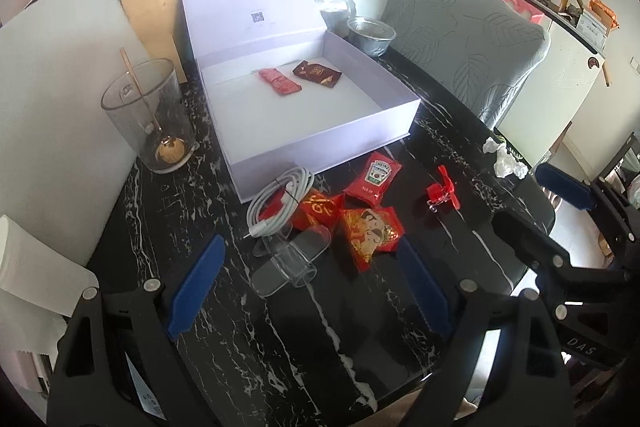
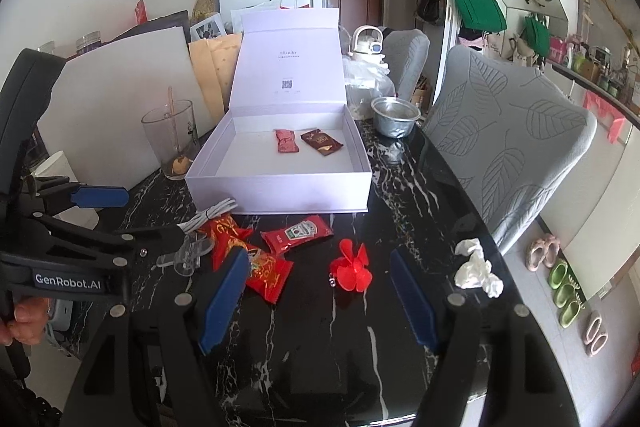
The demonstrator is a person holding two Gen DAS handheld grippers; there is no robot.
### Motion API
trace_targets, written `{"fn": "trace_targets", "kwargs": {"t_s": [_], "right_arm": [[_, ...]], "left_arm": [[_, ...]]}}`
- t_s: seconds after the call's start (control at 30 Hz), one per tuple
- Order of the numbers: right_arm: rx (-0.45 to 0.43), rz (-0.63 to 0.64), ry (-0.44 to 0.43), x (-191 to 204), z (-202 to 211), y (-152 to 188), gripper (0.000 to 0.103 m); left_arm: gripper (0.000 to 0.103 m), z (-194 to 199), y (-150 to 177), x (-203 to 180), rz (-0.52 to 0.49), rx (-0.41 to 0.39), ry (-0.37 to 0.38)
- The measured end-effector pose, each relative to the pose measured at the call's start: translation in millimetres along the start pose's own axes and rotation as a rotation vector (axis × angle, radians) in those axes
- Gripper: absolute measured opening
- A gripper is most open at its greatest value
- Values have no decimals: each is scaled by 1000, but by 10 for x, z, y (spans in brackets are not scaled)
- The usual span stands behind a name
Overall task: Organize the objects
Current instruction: 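Withdraw both tools from the white box back over the table, then move right tool to red plastic fan while left tool moves to clear plastic container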
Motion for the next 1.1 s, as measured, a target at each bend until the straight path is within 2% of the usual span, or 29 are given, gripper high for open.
{"fn": "trace_targets", "kwargs": {"t_s": [0.27, 0.6, 0.8, 1.1], "right_arm": [[6, -28, 3, -44, -96, 173, 74], [27, -34, -7, -98, -356, 346, 74], [46, -57, -2, -196, -538, 398, 74], [60, -64, 11, -343, -772, 353, 74]], "left_arm": [[87, -95, 172, 38, 33, 5, -13], [87, -241, 249, 65, 11, 12, -44], [87, -434, 283, 108, 32, 58, -39], [87, -760, 269, 74, 32, 128, -74]]}}
Point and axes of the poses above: each gripper's, at about its wrist camera, not at the fingertips, and z roughly against the way its jaws point, x to its left, y to its underside, the point moved 2 cm from there along -z, roughly the way its jaws point, and after that the axes turned 10 degrees about -y, right-handed, at the moved point
